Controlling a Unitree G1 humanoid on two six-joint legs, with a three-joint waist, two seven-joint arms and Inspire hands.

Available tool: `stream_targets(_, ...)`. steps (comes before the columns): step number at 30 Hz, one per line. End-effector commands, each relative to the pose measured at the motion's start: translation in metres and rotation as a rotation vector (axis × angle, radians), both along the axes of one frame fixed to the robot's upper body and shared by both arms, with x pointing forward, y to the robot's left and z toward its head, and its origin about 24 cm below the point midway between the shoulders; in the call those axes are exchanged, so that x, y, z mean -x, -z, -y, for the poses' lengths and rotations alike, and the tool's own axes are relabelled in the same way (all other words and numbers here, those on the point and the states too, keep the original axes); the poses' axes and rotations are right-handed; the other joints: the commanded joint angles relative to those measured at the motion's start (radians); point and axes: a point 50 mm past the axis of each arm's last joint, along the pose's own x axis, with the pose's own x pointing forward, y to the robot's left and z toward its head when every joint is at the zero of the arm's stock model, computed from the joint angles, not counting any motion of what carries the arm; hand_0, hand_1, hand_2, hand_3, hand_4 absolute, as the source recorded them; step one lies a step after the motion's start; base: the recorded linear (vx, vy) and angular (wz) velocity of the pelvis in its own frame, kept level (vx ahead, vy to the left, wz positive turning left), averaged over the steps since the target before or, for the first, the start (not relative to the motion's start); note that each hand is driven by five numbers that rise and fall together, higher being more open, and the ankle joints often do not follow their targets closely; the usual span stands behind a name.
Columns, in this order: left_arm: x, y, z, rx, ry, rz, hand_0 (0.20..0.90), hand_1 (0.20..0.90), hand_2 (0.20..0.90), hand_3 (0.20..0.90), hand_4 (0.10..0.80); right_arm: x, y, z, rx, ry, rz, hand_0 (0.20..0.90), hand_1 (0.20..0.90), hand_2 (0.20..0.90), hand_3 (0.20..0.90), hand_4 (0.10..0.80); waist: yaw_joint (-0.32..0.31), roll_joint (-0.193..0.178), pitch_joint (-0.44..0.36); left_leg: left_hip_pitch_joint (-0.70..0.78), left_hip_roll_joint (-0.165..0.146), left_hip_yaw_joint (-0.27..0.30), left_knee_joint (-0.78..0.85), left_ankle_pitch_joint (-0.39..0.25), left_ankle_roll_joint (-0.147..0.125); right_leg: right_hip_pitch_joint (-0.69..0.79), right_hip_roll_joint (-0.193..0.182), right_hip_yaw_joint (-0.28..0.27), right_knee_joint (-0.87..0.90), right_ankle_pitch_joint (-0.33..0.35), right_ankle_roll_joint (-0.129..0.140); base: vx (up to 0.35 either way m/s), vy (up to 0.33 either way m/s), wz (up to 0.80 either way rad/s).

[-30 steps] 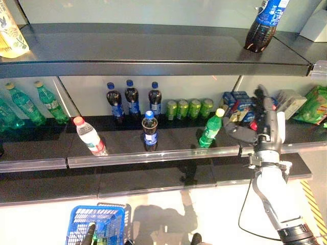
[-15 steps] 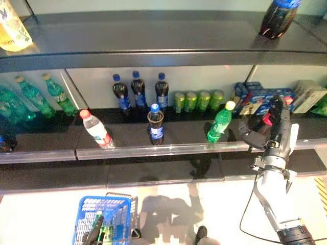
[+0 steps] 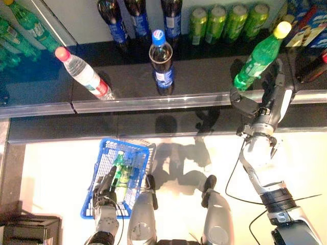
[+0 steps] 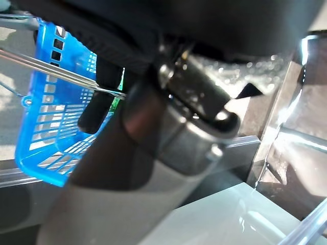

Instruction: Pick up the drink and place into the basket.

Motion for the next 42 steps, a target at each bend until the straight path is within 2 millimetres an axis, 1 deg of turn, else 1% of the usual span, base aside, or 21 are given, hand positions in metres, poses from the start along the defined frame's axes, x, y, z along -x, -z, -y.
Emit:
stream_targets(1, 0.017, 0.007, 0.009, 0.004, -0.003, 0.01, 0.3, 0.3, 0.3, 0.2, 0.1, 0.001, -0.068, -0.008, -0.074, 0.006, 0.31, 0.9, 0.9, 0.9, 0.9, 0.8, 0.012, 0.003, -0.012, 0.035, 0.01, -0.043, 0.054, -0.053, 0.01, -0.019, -0.001, 0.04, 0.055, -0.033, 0.029, 0.0, 0.0, 0.0)
stream_targets(3, 0.016, 0.007, 0.012, 0.01, 0.005, 0.017, 0.3, 0.3, 0.3, 0.2, 0.1, -0.001, -0.078, -0.008, -0.101, 0.007, 0.339, 0.9, 0.9, 0.9, 0.9, 0.8, 0.017, 0.011, -0.012, 0.01, 0.006, -0.048, 0.058, -0.048, 0.01, -0.04, -0.001, 0.04, 0.061, -0.035, 0.024, 0.0, 0.0, 0.0)
stream_targets(4, 0.015, 0.008, 0.015, 0.015, 0.012, 0.024, 0.3, 0.3, 0.3, 0.2, 0.1, -0.003, -0.087, -0.007, -0.097, 0.014, 0.36, 0.9, 0.9, 0.9, 0.9, 0.8, 0.021, 0.018, -0.012, -0.006, 0.003, -0.052, 0.059, -0.044, 0.01, -0.053, -0.001, 0.04, 0.065, -0.037, 0.021, 0.0, 0.0, 0.0)
stream_targets(5, 0.015, 0.007, 0.015, 0.016, 0.012, 0.025, 0.3, 0.3, 0.3, 0.2, 0.1, -0.003, -0.088, -0.007, -0.096, 0.013, 0.363, 0.9, 0.9, 0.9, 0.9, 0.8, 0.021, 0.018, -0.012, -0.008, 0.002, -0.053, 0.06, -0.044, 0.01, -0.055, -0.002, 0.04, 0.066, -0.037, 0.021, 0.015, 0.027, -0.08)
stream_targets(10, 0.012, 0.005, 0.016, 0.017, 0.027, 0.043, 0.3, 0.3, 0.3, 0.2, 0.1, -0.007, -0.112, -0.005, -0.092, 0.022, 0.401, 0.9, 0.9, 0.9, 0.9, 0.8, 0.037, 0.03, -0.012, -0.032, -0.003, -0.06, 0.056, -0.031, 0.009, -0.073, -0.003, 0.037, 0.075, -0.043, 0.014, 0.024, 0.014, -0.02)
stream_targets(11, 0.012, 0.005, 0.015, 0.017, 0.027, 0.044, 0.3, 0.3, 0.3, 0.2, 0.1, -0.007, -0.112, -0.005, -0.092, 0.022, 0.403, 0.9, 0.9, 0.9, 0.9, 0.8, 0.037, 0.03, -0.012, -0.032, -0.003, -0.06, 0.055, -0.031, 0.009, -0.073, -0.003, 0.037, 0.076, -0.043, 0.014, 0.043, 0.004, 0.02)
stream_targets(12, 0.011, 0.004, 0.015, 0.016, 0.032, 0.047, 0.3, 0.3, 0.3, 0.2, 0.1, -0.008, -0.122, -0.004, -0.098, 0.028, 0.42, 0.9, 0.9, 0.9, 0.9, 0.8, 0.045, 0.031, -0.012, -0.037, -0.003, -0.062, 0.053, -0.027, 0.008, -0.076, -0.004, 0.034, 0.078, -0.045, 0.013, 0.043, -0.001, 0.03)
stream_targets(16, 0.008, 0.003, 0.014, 0.017, 0.044, 0.053, 0.3, 0.3, 0.3, 0.2, 0.1, -0.011, -0.141, -0.002, -0.119, 0.02, 0.454, 0.9, 0.9, 0.9, 0.9, 0.8, 0.061, 0.034, -0.012, -0.056, -0.006, -0.071, 0.051, -0.02, 0.008, -0.088, -0.003, 0.028, 0.082, -0.048, 0.009, 0.038, -0.01, 0.01)
stream_targets(21, 0.01, 0.004, 0.015, 0.028, 0.052, 0.05, 0.3, 0.3, 0.3, 0.2, 0.1, -0.014, -0.157, -0.006, -0.111, 0.0, 0.46, 0.9, 0.9, 0.9, 0.9, 0.8, 0.075, 0.041, -0.012, -0.074, -0.013, -0.086, 0.051, -0.012, 0.008, -0.101, -0.001, 0.031, 0.088, -0.053, 0.004, 0.036, 0.021, 0.0)
stream_targets(22, 0.009, 0.004, 0.015, 0.03, 0.052, 0.051, 0.3, 0.3, 0.3, 0.2, 0.1, -0.016, -0.16, -0.006, -0.118, -0.005, 0.455, 0.469, 0.469, 0.469, 0.398, 0.298, 0.077, 0.042, -0.012, -0.076, -0.014, -0.087, 0.048, -0.009, 0.009, -0.103, -0.001, 0.03, 0.088, -0.054, 0.003, 0.02, 0.032, 0.0)
stream_targets(23, 0.01, 0.004, 0.015, 0.031, 0.052, 0.051, 0.3, 0.3, 0.3, 0.2, 0.1, -0.017, -0.16, -0.006, -0.12, -0.002, 0.451, 0.3, 0.3, 0.3, 0.2, 0.1, 0.079, 0.042, -0.012, -0.077, -0.015, -0.088, 0.047, -0.009, 0.009, -0.104, -0.001, 0.031, 0.089, -0.054, 0.002, 0.029, 0.041, 0.0)
stream_targets(26, 0.013, 0.006, 0.015, 0.034, 0.051, 0.051, 0.3, 0.3, 0.3, 0.2, 0.1, -0.019, -0.162, -0.004, -0.126, 0.02, 0.446, 0.3, 0.3, 0.3, 0.2, 0.1, 0.085, 0.046, -0.012, -0.077, -0.02, -0.087, 0.041, -0.008, 0.012, -0.102, -0.002, 0.028, 0.087, -0.057, 0.0, 0.024, 0.034, 0.0)
stream_targets(33, 0.017, 0.008, 0.011, 0.035, 0.041, 0.043, 0.3, 0.3, 0.3, 0.2, 0.1, -0.021, -0.154, 0.008, -0.157, 0.055, 0.427, 0.3, 0.3, 0.3, 0.2, 0.1, 0.089, 0.046, -0.012, -0.064, -0.023, -0.085, 0.052, -0.018, 0.014, -0.078, -0.009, 0.022, 0.088, -0.063, -0.001, 0.014, 0.019, 0.01)
stream_targets(42, 0.019, 0.009, 0.008, 0.047, 0.02, 0.048, 0.3, 0.3, 0.3, 0.2, 0.1, -0.02, -0.148, 0.021, -0.142, 0.085, 0.412, 0.3, 0.3, 0.3, 0.2, 0.1, 0.086, 0.041, -0.012, -0.021, -0.022, -0.076, 0.063, -0.027, 0.011, -0.013, -0.009, 0.008, 0.073, -0.071, -0.002, -0.011, 0.014, 0.04)
